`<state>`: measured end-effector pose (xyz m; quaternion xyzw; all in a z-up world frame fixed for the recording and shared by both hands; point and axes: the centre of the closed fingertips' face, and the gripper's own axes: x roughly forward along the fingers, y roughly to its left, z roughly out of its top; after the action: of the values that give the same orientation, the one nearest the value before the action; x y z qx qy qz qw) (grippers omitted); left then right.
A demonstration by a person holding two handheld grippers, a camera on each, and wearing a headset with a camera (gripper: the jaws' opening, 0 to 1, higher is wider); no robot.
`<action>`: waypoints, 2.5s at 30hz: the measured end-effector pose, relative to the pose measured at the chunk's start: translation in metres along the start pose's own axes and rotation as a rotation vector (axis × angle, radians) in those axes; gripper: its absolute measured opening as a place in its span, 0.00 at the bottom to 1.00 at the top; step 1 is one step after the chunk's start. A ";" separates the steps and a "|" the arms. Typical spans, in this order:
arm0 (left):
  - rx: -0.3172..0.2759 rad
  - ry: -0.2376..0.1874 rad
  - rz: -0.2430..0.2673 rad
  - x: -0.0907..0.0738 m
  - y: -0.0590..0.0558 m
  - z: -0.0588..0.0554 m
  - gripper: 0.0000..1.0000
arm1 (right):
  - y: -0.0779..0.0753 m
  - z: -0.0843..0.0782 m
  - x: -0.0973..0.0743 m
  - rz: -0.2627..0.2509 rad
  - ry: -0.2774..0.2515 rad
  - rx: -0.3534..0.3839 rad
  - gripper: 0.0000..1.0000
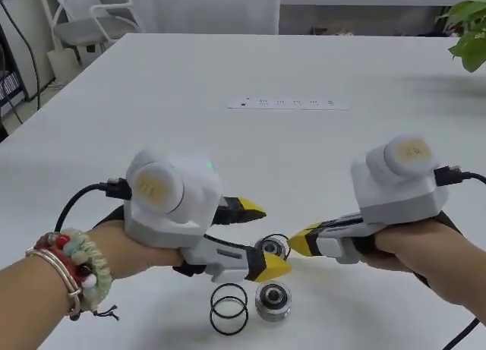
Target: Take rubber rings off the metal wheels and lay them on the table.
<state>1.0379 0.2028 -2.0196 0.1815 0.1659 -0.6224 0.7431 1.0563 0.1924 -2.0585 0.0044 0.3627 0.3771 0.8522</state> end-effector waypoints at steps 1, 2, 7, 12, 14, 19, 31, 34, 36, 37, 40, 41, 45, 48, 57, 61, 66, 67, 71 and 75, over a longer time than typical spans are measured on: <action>0.008 -0.006 -0.005 -0.001 -0.001 0.003 0.50 | 0.000 0.000 0.000 0.000 -0.001 0.001 0.00; 0.011 -0.008 -0.006 -0.002 -0.002 0.004 0.51 | 0.000 0.001 -0.001 -0.001 -0.001 -0.001 0.00; 0.037 0.002 -0.038 -0.008 -0.007 0.009 0.58 | -0.003 0.001 -0.002 -0.010 0.000 -0.005 0.00; 0.051 0.031 -0.069 -0.019 -0.012 0.011 0.69 | -0.001 0.007 -0.008 -0.013 -0.021 0.001 0.00; 0.061 0.035 -0.074 -0.025 -0.013 0.013 0.73 | -0.001 0.011 -0.010 -0.013 -0.035 0.006 0.00; 0.051 0.022 -0.086 -0.043 -0.018 0.025 0.82 | -0.001 0.014 -0.014 -0.007 -0.054 0.012 0.00; 0.107 -0.053 -0.033 -0.091 -0.030 0.052 0.89 | 0.005 0.021 -0.019 0.009 -0.076 0.007 0.00; 0.102 -0.047 -0.014 -0.102 -0.029 0.048 0.89 | 0.009 0.023 -0.019 0.025 -0.082 0.009 0.00; 0.100 -0.039 0.005 -0.110 -0.028 0.042 0.90 | 0.011 0.023 -0.019 0.033 -0.082 0.008 0.00; 0.093 -0.037 0.018 -0.114 -0.027 0.039 0.90 | 0.012 0.024 -0.018 0.037 -0.080 0.007 0.00; 0.063 -0.036 0.061 -0.124 -0.021 0.030 0.90 | 0.014 0.023 -0.017 0.038 -0.072 0.001 0.00; 0.057 -0.038 0.071 -0.126 -0.021 0.027 0.90 | 0.014 0.022 -0.016 0.040 -0.069 0.002 0.00; 0.015 -0.027 0.099 -0.139 -0.022 0.010 0.90 | 0.016 0.023 -0.016 0.051 -0.073 0.008 0.00; -0.021 -0.005 0.136 -0.148 -0.021 -0.006 0.90 | 0.019 0.026 -0.017 0.061 -0.084 0.014 0.00; -0.094 0.020 0.196 -0.166 -0.026 -0.034 0.91 | 0.027 0.024 -0.013 0.071 -0.056 -0.013 0.00; -0.113 0.025 0.204 -0.166 -0.028 -0.040 0.91 | 0.030 0.024 -0.011 0.077 -0.045 -0.028 0.00; -0.136 0.033 0.208 -0.162 -0.030 -0.049 0.91 | 0.035 0.027 -0.012 0.088 -0.049 -0.032 0.00; -0.138 0.037 0.206 -0.161 -0.031 -0.050 0.91 | 0.037 0.027 -0.012 0.090 -0.050 -0.033 0.00; -0.135 0.043 0.197 -0.158 -0.034 -0.051 0.90 | 0.044 0.029 -0.010 0.105 -0.049 -0.044 0.00; -0.148 0.037 0.189 -0.155 -0.035 -0.051 0.90 | 0.051 0.029 -0.007 0.121 -0.039 -0.067 0.00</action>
<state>0.9758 0.3555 -1.9931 0.1523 0.2073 -0.5320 0.8067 1.0383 0.2315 -2.0186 0.0051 0.3320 0.4398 0.8344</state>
